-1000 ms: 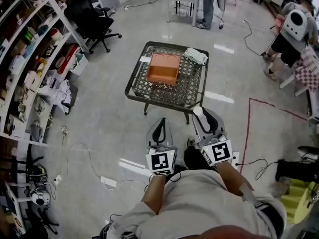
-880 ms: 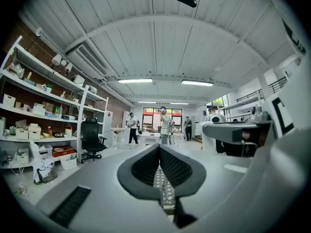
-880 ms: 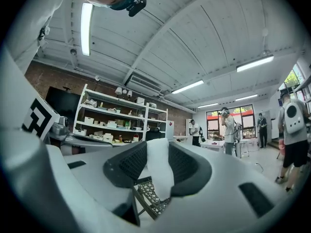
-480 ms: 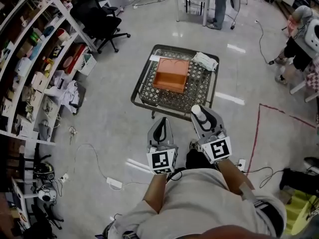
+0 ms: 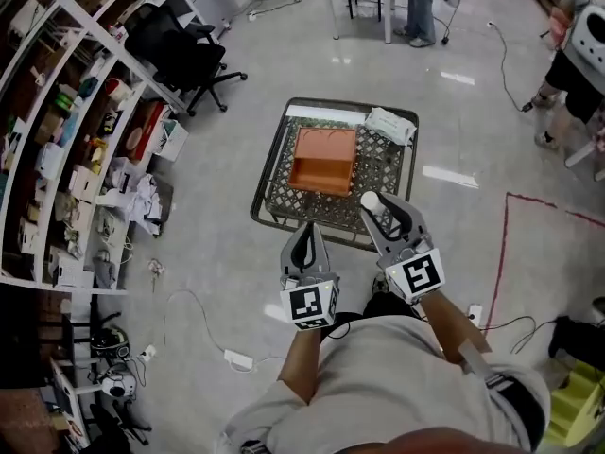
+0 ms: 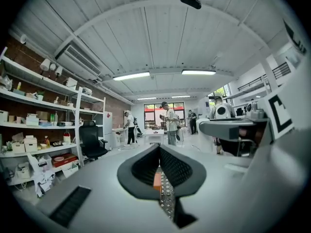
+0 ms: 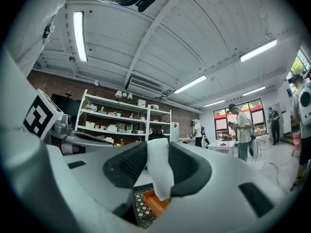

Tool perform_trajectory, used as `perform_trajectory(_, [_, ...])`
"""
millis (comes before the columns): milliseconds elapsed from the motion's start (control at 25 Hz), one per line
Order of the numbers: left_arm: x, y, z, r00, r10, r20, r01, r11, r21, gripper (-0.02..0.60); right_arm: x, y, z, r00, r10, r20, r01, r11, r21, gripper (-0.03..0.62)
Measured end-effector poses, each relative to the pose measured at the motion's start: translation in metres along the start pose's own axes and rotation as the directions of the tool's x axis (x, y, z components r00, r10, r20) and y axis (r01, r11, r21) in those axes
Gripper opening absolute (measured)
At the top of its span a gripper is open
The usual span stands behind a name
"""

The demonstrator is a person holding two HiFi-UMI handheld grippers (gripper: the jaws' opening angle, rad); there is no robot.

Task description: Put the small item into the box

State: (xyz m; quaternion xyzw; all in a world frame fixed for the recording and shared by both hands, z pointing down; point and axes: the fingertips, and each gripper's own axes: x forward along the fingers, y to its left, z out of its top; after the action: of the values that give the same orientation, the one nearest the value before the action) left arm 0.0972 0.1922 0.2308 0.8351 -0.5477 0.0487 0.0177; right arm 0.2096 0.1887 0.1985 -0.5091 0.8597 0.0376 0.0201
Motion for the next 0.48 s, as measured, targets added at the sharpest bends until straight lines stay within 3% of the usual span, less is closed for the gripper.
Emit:
perform_trajectory(280, [0.03, -0.003, -0.007, 0.999, 0.031, -0.032, -0.031, 1.0, -0.001, 0.009, 0.018, -0.039, -0.009, 1.0, 0.01, -0.006, -0.01, 1.0, -0.004, 0.132])
perform_trajectory(480, [0.04, 0.03, -0.028, 0.997, 0.055, -0.063, -0.056, 0.998, -0.023, 0.009, 0.044, -0.031, -0.031, 0.998, 0.02, -0.055, -0.021, 1.0, -0.011, 0.132])
